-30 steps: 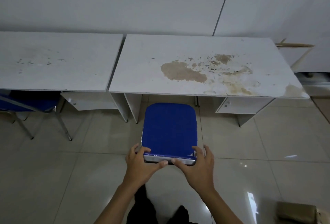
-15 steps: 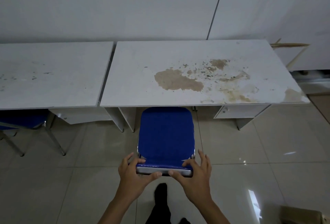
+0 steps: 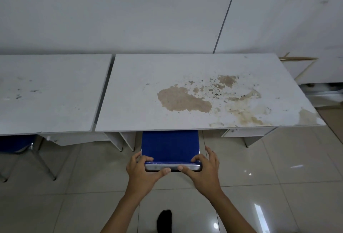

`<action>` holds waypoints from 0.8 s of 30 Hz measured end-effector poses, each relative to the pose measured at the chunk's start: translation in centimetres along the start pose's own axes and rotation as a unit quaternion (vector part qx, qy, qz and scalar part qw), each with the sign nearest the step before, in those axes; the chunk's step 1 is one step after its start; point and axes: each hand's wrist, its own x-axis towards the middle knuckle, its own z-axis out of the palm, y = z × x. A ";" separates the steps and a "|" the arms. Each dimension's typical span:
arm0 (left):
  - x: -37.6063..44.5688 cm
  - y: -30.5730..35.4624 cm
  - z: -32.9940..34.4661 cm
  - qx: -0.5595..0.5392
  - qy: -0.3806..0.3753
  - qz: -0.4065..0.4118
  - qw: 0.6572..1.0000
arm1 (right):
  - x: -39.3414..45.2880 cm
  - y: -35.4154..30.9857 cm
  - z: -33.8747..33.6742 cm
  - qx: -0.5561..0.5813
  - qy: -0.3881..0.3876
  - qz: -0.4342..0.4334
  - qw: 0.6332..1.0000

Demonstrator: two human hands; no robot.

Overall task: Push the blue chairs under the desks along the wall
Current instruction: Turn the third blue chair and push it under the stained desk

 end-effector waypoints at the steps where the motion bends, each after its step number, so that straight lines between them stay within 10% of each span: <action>1: 0.8 0.2 -0.1 0.001 0.002 0.003 1.000 | 0.7 -0.2 0.1 -0.001 0.003 -0.002 1.000; 17: 10.6 3.2 -0.8 0.010 -0.002 0.010 1.000 | 10.8 -1.9 2.0 -0.052 0.003 -0.002 0.999; 24: 10.7 3.1 -1.1 0.072 -0.031 0.002 0.997 | 11.6 -3.4 -0.1 -0.138 -0.127 0.051 0.981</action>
